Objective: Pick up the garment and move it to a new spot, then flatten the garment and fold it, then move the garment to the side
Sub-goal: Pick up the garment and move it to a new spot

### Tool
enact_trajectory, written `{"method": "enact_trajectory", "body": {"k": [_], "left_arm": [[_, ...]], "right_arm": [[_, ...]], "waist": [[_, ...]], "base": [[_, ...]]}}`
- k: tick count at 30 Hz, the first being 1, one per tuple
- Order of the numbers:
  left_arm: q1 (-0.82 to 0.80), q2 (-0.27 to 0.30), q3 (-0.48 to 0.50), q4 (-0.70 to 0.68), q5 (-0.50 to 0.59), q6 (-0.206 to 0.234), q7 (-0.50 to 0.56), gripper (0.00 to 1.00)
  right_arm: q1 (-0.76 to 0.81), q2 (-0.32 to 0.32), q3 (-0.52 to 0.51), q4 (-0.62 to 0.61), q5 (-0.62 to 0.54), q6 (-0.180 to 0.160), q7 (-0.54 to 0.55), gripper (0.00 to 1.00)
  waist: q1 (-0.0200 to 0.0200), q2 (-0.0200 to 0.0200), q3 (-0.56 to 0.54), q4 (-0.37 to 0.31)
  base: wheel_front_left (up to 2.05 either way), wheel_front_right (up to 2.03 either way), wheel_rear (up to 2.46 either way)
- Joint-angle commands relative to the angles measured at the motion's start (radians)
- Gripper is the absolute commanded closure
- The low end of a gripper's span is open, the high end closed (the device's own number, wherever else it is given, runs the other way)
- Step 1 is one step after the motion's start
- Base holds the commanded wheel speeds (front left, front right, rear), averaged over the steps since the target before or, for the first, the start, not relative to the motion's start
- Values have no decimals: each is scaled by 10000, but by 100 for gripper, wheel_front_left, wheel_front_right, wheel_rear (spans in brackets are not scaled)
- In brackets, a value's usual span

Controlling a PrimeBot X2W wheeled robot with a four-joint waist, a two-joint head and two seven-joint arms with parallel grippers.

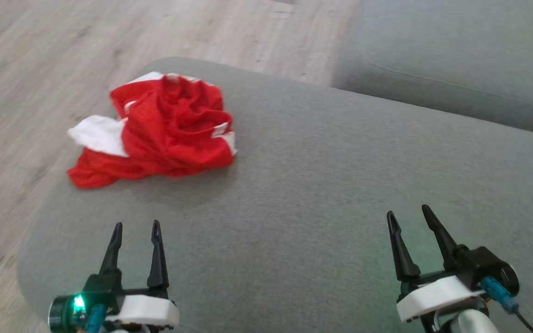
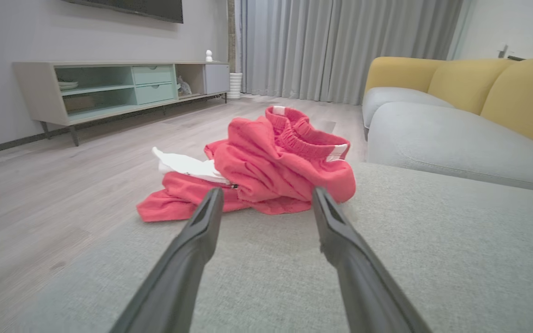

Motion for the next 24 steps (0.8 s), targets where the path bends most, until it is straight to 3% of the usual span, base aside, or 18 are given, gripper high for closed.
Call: {"method": "enact_trajectory", "body": {"k": [1, 8, 14, 20, 24], "left_arm": [[-511, 66, 381, -310, 98, -4, -107, 0], [-562, 66, 663, -385, 459, -229, -107, 0], [-1032, 66, 1015, -1276, 508, -245, -107, 0], [-2756, 344, 1284, -2333, 809, -401, -107, 0], [-4493, 965, 1459, -1462, 814, -721, 48, 0]], "right_arm": [[-500, -89, 208, -319, -12, -7, -111, 0], [-499, -89, 123, -328, -59, -7, -111, 0], [-654, -89, 52, -348, -503, -7, -111, 0], [-1313, -89, -189, -483, -1579, -7, -111, 0], [-1707, -89, -319, -692, -2007, -7, -111, 0]], "waist": [[0, 0, 66, 370], [0, 0, 214, 731], [0, 0, 929, 710], [0, 0, 2318, 444], [0, 0, 3005, 207]], "base": [[0, 0, 0], [0, 0, 0], [0, 0, 0], [0, 0, 0], [0, 0, 0]]}}
